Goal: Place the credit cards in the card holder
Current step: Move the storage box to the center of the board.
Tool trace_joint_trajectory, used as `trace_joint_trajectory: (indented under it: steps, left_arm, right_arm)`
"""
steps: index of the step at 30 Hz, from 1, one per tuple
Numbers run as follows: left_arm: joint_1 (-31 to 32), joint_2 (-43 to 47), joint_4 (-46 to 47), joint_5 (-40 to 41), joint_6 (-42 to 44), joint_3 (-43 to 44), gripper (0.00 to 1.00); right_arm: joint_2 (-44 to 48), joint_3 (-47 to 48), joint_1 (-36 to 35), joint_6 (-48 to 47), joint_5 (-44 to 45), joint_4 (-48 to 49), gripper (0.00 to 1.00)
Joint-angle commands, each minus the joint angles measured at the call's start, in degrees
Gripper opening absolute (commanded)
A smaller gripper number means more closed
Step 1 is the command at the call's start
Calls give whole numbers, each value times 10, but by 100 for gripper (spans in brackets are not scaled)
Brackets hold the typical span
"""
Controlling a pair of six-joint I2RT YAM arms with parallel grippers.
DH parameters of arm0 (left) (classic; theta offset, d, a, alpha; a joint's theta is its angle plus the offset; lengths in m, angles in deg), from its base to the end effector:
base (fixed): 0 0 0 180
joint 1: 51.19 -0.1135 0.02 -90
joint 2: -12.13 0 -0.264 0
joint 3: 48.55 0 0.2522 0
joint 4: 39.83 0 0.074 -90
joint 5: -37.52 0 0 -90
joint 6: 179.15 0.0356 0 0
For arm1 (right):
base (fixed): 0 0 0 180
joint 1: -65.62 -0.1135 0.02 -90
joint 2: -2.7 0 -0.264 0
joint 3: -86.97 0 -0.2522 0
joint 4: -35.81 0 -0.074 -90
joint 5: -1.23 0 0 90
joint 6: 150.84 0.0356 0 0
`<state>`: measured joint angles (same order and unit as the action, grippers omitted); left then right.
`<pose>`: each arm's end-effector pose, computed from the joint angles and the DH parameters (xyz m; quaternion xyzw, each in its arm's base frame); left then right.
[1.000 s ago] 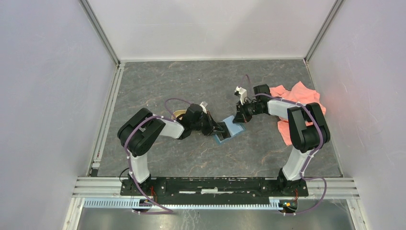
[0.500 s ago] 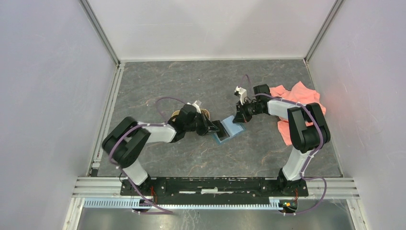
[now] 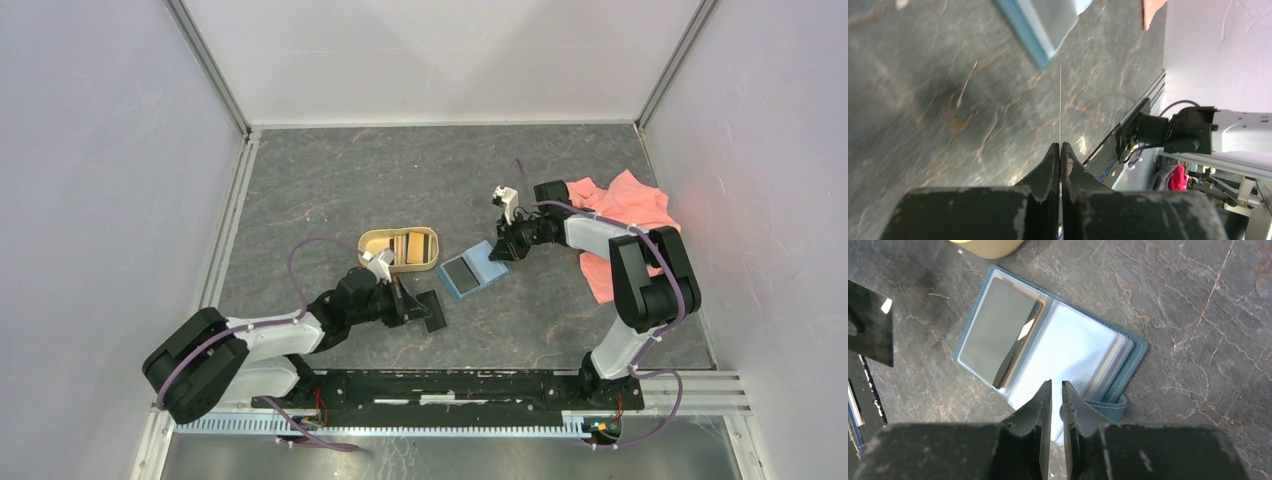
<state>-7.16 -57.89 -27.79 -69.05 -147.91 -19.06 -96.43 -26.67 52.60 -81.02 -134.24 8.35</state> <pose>0.1486 -0.1578 0.1461 -0.0359 0.8528 -0.4727 0.2190 0.3091 0.0975 0.1517 -0.3498 0.8258 0.3580 0.2598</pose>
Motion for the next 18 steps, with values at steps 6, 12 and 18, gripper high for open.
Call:
trace_joint_trajectory:
  steps: [6,12,18]
  left_arm:
    - [-4,-10,59,31,-70,-43,2]
    - [-32,-84,113,17,-93,-5,2]
    - [-80,-98,108,22,-89,12,2]
  right_arm:
    - [45,2,-1,-63,-59,-9,21]
    - [52,7,0,-74,-60,-18,21]
    - [55,13,2,-81,-59,-27,22]
